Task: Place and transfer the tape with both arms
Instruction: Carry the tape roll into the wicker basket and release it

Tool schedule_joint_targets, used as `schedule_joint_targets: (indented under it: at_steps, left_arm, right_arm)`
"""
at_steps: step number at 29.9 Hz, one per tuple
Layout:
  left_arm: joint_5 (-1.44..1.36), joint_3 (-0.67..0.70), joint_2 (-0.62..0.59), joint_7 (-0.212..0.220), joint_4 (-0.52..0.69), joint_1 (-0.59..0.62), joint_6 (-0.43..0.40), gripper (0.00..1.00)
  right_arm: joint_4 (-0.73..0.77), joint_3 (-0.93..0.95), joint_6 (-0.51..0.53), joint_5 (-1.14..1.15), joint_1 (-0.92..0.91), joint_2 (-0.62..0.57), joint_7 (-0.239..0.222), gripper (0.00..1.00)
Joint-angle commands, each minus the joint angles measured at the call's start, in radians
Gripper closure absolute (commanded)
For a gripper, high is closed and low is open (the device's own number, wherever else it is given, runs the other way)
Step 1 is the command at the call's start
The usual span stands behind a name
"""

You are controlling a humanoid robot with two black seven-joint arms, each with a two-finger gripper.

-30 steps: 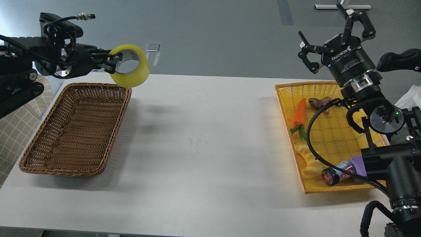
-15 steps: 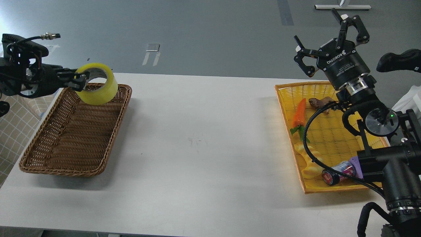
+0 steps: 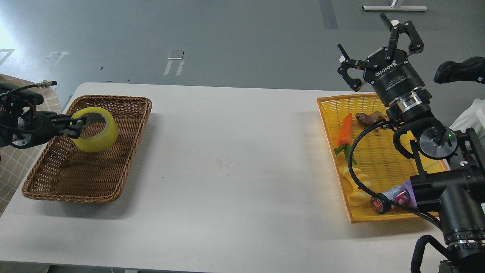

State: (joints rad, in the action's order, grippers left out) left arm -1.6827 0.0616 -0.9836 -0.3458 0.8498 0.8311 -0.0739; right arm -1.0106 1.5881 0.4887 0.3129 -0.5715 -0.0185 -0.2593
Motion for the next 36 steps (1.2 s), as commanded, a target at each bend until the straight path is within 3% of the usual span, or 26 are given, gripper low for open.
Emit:
schedule_joint_targets:
  at_steps: [1,30,31,32,34,36]
  left_arm:
    - [0.0,0.001,0.003,-0.001,-0.005,-0.032,0.016,1.0]
    - [0.005,0.0,0.072,-0.001,-0.068,-0.075,0.028,0.97]
    - [0.005,0.001,0.074,0.001,-0.068,-0.073,0.028,0.65]
    - [0.005,0.001,0.072,0.001,-0.066,-0.073,0.028,0.44]
    - [0.011,0.001,0.072,0.001,-0.064,-0.073,0.028,0.32]
    - [0.024,0.001,0.072,-0.001,-0.061,-0.073,0.028,0.29]
  right_arm:
    - [0.0,0.0,0.0,0.0,0.004,0.002,0.0,0.01]
    - [0.0,0.0,0.0,0.0,0.007,0.002,0.0,0.01]
    - [0.0,0.001,0.0,0.0,0.007,0.002,0.0,0.01]
    - [0.0,0.001,0.0,0.0,0.007,0.002,0.0,0.01]
    - [0.0,0.001,0.0,0.0,0.007,0.002,0.0,0.01]
    - [0.0,0.001,0.0,0.0,0.007,0.002,0.0,0.01]
